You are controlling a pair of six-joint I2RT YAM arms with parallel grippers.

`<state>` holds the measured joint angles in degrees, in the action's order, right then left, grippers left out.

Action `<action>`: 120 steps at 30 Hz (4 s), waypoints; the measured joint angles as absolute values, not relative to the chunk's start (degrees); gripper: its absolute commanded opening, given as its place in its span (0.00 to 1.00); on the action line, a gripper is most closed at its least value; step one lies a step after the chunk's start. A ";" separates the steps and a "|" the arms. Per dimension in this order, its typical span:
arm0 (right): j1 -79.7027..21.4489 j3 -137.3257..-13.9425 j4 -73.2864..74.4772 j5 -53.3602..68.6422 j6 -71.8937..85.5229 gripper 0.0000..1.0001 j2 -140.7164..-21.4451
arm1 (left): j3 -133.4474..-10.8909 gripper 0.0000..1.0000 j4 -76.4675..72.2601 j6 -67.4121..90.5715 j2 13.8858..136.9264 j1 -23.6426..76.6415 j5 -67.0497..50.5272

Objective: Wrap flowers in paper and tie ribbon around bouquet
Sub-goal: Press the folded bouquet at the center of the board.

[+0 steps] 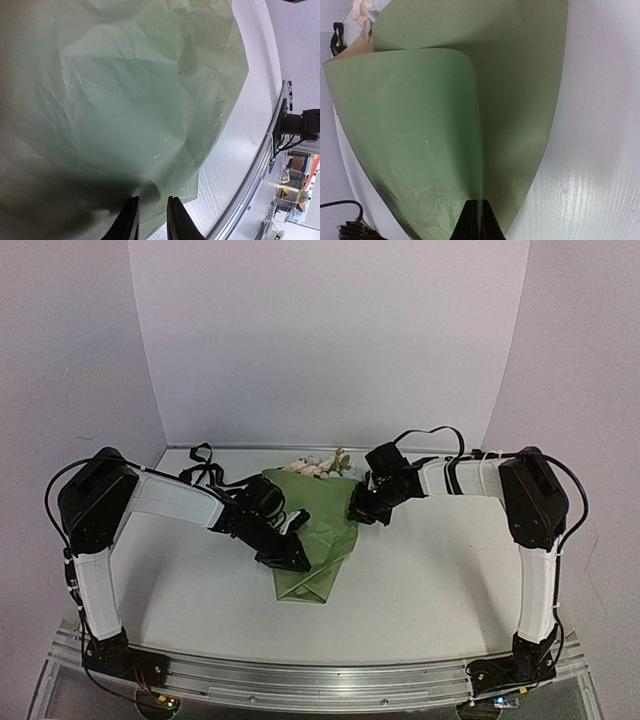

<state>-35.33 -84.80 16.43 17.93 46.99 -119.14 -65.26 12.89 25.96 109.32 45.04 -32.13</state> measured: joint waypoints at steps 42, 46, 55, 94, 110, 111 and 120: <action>-50.00 -90.63 27.32 23.28 50.25 0.15 -119.04 | -54.78 0.18 8.98 30.31 102.42 41.88 -36.63; -51.14 -91.06 26.80 23.70 50.84 0.14 -120.13 | -54.17 0.18 9.01 30.25 102.43 41.71 -38.14; -52.71 -88.95 25.98 23.75 51.63 0.14 -120.57 | -54.41 0.16 8.51 29.98 105.47 41.71 -41.77; -52.82 -82.98 22.75 22.48 54.66 0.11 -122.37 | -48.97 0.24 -6.00 42.80 110.82 38.09 -49.89; -52.80 -82.85 22.45 22.47 54.57 0.11 -122.37 | -52.35 0.27 -13.24 49.62 115.67 30.21 -51.89; -52.80 -82.81 22.42 22.48 54.57 0.11 -122.37 | -52.86 0.27 -13.60 49.86 116.11 29.60 -51.92; -52.80 -82.58 21.94 22.61 54.54 0.11 -122.37 | -58.92 0.28 -15.44 52.91 120.59 24.71 -51.92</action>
